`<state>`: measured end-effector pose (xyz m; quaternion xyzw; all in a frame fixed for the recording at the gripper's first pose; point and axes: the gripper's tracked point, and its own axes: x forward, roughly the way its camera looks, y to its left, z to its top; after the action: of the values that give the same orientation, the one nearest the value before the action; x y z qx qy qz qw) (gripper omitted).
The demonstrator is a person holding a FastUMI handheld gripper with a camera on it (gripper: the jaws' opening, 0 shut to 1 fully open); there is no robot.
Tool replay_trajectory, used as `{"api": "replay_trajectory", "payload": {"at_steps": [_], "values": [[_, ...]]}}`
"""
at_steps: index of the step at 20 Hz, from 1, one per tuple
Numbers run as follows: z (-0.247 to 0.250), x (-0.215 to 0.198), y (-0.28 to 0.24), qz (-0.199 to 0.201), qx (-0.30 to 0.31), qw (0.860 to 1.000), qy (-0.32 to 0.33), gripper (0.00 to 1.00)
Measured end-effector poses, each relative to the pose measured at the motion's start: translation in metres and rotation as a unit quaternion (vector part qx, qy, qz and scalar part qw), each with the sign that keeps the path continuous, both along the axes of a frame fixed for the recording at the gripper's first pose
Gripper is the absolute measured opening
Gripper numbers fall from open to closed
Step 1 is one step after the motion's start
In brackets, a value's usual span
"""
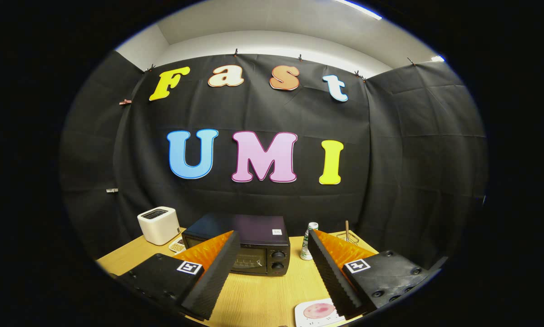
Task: Open the toaster oven, put the food inside, and close the toaster oven door.
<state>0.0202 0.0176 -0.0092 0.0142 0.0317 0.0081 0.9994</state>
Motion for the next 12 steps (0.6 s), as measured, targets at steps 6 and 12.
{"api": "replay_trajectory", "payload": {"at_steps": [6,12], "values": [[-0.014,0.036,0.031,0.01,0.013,1.0,0.01,0.98],[-0.046,0.091,0.078,0.012,0.037,0.999,0.038,0.98]]}}
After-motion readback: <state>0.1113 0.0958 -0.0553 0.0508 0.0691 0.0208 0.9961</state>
